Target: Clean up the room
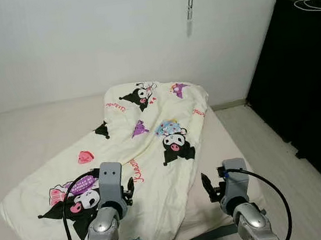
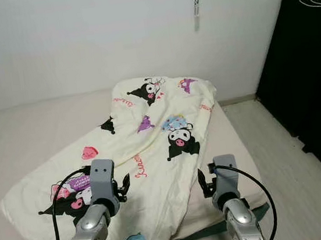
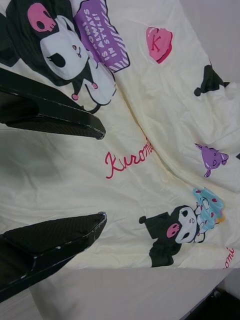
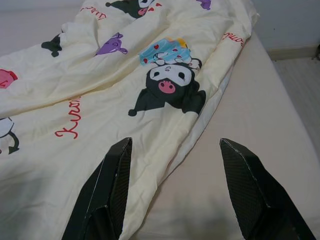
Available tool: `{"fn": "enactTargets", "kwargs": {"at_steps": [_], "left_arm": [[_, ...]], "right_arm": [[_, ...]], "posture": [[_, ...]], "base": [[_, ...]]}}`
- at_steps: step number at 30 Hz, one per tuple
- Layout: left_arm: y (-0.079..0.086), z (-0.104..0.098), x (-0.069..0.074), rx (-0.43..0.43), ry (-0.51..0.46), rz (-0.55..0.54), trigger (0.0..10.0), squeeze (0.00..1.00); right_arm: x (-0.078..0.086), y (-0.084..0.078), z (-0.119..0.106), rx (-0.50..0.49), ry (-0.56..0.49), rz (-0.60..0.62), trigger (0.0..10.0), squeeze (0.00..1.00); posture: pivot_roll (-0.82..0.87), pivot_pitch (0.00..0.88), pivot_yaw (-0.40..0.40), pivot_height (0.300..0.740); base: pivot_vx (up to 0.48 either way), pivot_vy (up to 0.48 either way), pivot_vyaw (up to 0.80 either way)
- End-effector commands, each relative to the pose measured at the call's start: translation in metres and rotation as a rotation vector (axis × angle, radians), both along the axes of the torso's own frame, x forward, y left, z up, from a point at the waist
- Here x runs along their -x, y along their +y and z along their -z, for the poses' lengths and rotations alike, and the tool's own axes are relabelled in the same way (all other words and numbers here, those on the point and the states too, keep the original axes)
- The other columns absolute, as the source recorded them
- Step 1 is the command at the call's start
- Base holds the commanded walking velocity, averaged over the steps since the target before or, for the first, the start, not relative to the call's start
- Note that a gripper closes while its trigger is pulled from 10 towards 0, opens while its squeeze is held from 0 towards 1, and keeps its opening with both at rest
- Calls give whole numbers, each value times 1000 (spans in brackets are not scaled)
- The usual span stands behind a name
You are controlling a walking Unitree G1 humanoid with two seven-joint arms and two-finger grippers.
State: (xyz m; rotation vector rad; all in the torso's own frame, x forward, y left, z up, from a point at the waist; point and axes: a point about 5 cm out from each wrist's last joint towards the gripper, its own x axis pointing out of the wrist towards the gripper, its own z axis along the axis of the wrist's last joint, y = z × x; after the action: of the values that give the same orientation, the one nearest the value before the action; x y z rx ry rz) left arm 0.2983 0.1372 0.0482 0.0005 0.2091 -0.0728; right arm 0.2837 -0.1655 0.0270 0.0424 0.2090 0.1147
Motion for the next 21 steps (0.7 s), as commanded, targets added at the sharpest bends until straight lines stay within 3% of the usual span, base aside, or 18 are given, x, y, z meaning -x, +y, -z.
{"fn": "enactTargets", "kwargs": {"at_steps": [1,11,21], "left_arm": [[3,4,1,-25,18,-1,10000,0],[3,4,0,-27,16,2,10000,0],[2,4,1,-27,16,2,10000,0]], "right_arm": [[2,2,4,9,17,-15,10000,0],[2,4,3,26,12,-31,10000,0],[2,5,3,37,9,-42,10000,0]], "posture": [[32,111,13,740],[31,111,14,740],[30,113,14,740]], "base": [[0,0,0],[0,0,0],[0,0,800]]}}
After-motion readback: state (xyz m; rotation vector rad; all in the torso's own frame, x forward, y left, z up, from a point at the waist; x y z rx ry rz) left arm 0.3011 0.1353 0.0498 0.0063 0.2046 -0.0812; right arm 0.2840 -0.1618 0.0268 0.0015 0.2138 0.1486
